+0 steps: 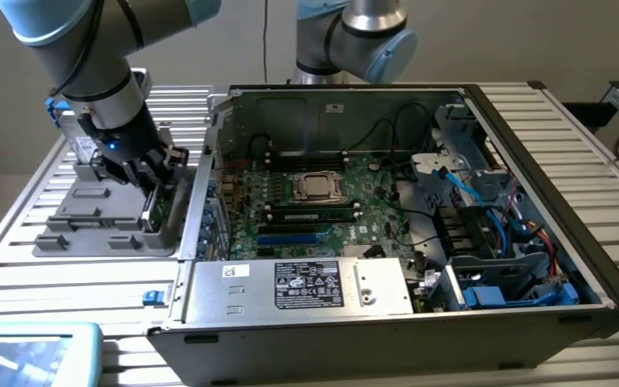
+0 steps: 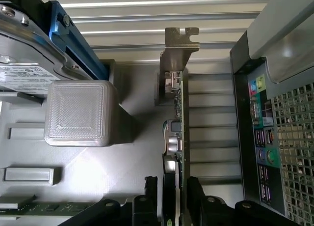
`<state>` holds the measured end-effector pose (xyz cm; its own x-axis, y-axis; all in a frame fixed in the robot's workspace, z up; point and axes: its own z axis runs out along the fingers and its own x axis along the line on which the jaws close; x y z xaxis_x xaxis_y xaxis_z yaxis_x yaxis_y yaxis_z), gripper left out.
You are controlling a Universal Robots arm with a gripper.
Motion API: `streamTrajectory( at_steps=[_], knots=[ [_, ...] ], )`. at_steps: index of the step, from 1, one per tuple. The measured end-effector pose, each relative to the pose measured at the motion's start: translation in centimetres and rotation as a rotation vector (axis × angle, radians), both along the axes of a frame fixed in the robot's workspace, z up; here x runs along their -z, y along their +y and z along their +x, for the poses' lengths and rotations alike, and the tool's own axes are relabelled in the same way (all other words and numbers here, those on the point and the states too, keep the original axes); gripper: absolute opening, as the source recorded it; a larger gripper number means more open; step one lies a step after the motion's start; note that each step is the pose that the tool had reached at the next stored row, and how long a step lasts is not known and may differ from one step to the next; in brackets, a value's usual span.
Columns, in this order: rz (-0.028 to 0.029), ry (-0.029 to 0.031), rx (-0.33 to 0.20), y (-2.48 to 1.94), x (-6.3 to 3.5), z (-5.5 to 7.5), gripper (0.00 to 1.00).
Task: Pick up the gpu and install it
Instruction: 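Pick up the gpu and move the gpu toward the slot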
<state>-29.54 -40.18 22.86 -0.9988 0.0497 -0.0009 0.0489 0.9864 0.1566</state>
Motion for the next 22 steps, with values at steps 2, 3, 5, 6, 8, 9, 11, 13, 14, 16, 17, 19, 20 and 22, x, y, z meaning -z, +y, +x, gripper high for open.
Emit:
streamTrajectory(
  at_steps=[2, 3, 5, 6, 8, 9, 11, 13, 14, 16, 17, 19, 20, 22],
  knots=[
    [-0.0004, 0.0007, 0.000, 0.00, 0.02, 0.0, 0.29],
    [-0.0003, 0.0009, 0.000, 0.00, 0.02, 0.0, 0.28],
    [-0.0002, 0.0010, 0.000, 0.00, 0.04, 0.0, 0.28],
    [-0.0001, 0.0011, 0.000, 0.00, 0.05, 0.0, 0.28],
    [-0.0001, 0.0011, 0.000, 0.00, 0.06, 0.0, 0.28],
    [-0.0001, 0.0011, 0.000, 0.00, 0.06, 0.0, 0.28],
    [0.0002, 0.0029, 0.000, 0.00, 0.06, 0.0, 0.28],
    [0.0015, 0.0048, 0.000, 0.01, -0.36, 0.0, 0.28],
    [0.0010, 0.0055, 0.000, 0.00, -0.85, 0.0, 0.28],
    [0.0009, 0.0057, 0.000, 0.00, -1.75, 0.0, 0.28],
    [0.0009, 0.0058, 0.000, 0.00, -2.22, 0.0, 0.28],
    [0.0008, 0.0058, 0.000, 0.00, -3.13, 0.0, 0.28],
    [0.0008, 0.0059, 0.000, 0.00, -3.58, 0.0, 0.28],
    [0.0009, 0.0058, 0.000, 0.00, -4.47, 0.0, 0.28]
  ],
)
